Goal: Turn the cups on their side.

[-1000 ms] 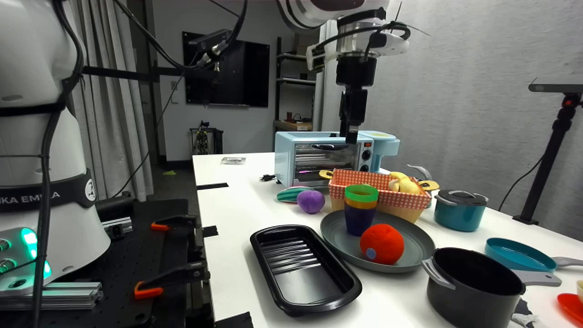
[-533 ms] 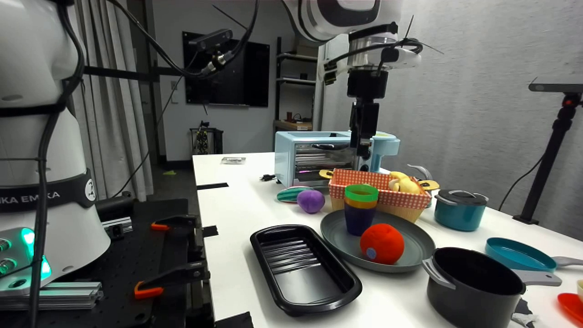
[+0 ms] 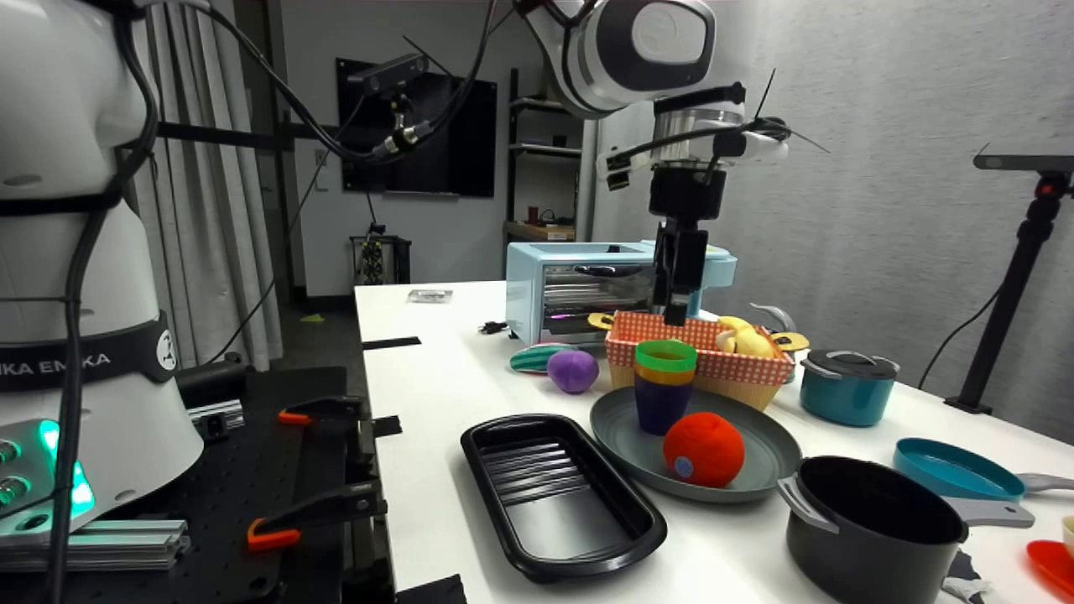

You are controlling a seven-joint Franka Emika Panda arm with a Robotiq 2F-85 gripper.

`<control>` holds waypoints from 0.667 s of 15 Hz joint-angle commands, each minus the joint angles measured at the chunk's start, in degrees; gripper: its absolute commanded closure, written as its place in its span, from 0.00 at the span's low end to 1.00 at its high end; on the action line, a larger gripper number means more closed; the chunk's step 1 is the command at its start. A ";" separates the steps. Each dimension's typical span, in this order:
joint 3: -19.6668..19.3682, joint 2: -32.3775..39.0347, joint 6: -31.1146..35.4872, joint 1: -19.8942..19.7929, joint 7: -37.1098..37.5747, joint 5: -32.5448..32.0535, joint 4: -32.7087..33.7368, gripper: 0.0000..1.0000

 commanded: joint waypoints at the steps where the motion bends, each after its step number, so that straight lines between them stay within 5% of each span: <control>1: -0.83 2.60 2.10 0.32 0.73 -0.17 0.91 0.00; 10: -1.04 8.70 5.17 0.61 0.33 0.46 4.00 0.00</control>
